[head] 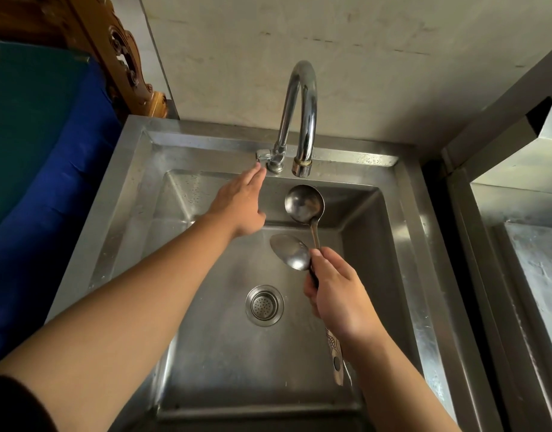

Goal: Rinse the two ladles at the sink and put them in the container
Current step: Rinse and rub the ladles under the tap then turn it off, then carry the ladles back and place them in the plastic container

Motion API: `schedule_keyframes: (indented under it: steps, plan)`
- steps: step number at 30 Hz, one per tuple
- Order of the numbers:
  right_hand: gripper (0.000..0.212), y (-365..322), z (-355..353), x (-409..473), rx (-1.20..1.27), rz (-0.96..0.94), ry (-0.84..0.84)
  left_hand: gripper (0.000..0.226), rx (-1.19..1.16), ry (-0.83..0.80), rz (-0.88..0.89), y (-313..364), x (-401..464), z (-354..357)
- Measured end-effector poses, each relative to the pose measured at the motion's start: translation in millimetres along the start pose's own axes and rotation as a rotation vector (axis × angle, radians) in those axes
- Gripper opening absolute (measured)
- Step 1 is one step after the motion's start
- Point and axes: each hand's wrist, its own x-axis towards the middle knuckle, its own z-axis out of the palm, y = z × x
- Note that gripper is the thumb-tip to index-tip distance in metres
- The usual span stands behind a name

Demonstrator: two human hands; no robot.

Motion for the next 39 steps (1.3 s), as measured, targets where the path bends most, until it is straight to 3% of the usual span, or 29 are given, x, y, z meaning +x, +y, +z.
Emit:
schedule_keyframes:
  steps: [2, 5, 8, 11, 13, 23, 28, 31, 35, 39]
  plan:
    - [0.039, 1, 1, 0, 0.053, 0.014, -0.020, 0.087, -0.062, 0.044, -0.016, 5, -6, 0]
    - [0.037, 5, 3, 1, 0.202, 0.068, -0.049, 0.063, -0.388, 0.073, -0.139, 20, -32, 8]
    - [0.032, 10, 6, 5, 0.371, 0.105, -0.074, 0.013, -0.841, -0.180, -0.202, 44, -82, 28]
    - [0.028, 12, 7, 7, 0.572, 0.153, -0.092, 0.018, -1.341, -0.479, -0.290, 62, -129, 39]
    - [0.027, 10, 8, 7, 0.643, 0.180, -0.108, 0.017, -1.457, -0.551, -0.295, 68, -152, 36]
    - [0.023, -14, -5, -8, 0.478, 0.107, -0.190, 0.029, -1.242, -0.433, -0.308, 77, -189, -10]
    - [0.029, -22, -30, -19, 0.185, 0.074, -0.099, 0.023, -1.070, -0.266, -0.388, 90, -215, -49]
    - [0.026, -26, -57, -29, -0.132, 0.030, -0.038, 0.015, -0.966, -0.106, -0.454, 93, -229, -73]
    - [0.029, -43, -94, -46, -0.566, -0.145, 0.029, 0.006, -0.682, 0.116, -0.442, 90, -238, -108]
    - [0.032, -79, -122, -73, -0.848, -0.364, 0.144, 0.007, -0.333, 0.262, -0.334, 92, -241, -156]
